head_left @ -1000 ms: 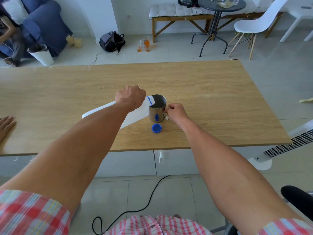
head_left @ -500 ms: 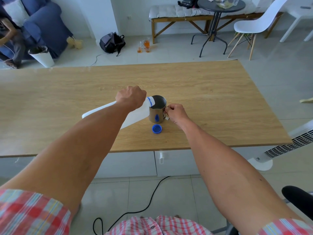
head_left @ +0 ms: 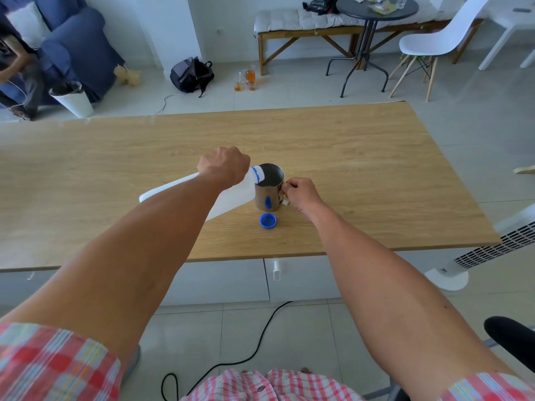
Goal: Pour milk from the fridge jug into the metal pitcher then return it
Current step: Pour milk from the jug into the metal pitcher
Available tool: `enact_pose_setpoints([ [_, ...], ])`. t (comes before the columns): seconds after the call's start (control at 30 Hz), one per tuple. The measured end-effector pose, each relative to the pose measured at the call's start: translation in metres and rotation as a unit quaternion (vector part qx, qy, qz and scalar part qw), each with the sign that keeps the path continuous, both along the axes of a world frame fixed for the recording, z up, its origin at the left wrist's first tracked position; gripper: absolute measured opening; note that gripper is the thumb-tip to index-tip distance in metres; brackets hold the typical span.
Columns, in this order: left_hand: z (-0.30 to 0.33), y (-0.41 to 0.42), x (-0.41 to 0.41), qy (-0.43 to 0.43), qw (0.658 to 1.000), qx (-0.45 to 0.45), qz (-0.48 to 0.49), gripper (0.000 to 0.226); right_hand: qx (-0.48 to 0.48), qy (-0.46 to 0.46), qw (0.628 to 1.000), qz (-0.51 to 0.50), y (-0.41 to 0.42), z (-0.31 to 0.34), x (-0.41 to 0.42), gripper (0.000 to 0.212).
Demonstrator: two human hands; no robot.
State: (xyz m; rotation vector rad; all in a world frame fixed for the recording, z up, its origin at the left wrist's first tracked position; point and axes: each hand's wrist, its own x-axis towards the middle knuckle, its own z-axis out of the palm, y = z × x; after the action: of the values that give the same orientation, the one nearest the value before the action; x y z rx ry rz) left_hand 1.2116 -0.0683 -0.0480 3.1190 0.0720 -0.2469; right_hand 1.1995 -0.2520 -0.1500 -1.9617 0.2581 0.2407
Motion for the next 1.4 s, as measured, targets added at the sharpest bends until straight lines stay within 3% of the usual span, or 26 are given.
enact_pose_setpoints([
  [1.4, 0.0042, -0.0034, 0.0028, 0.015, 1.000, -0.003, 0.006, 0.027, 0.028, 0.009, 1.000, 0.005, -0.0030, 0.0039, -0.0022, 0.027],
])
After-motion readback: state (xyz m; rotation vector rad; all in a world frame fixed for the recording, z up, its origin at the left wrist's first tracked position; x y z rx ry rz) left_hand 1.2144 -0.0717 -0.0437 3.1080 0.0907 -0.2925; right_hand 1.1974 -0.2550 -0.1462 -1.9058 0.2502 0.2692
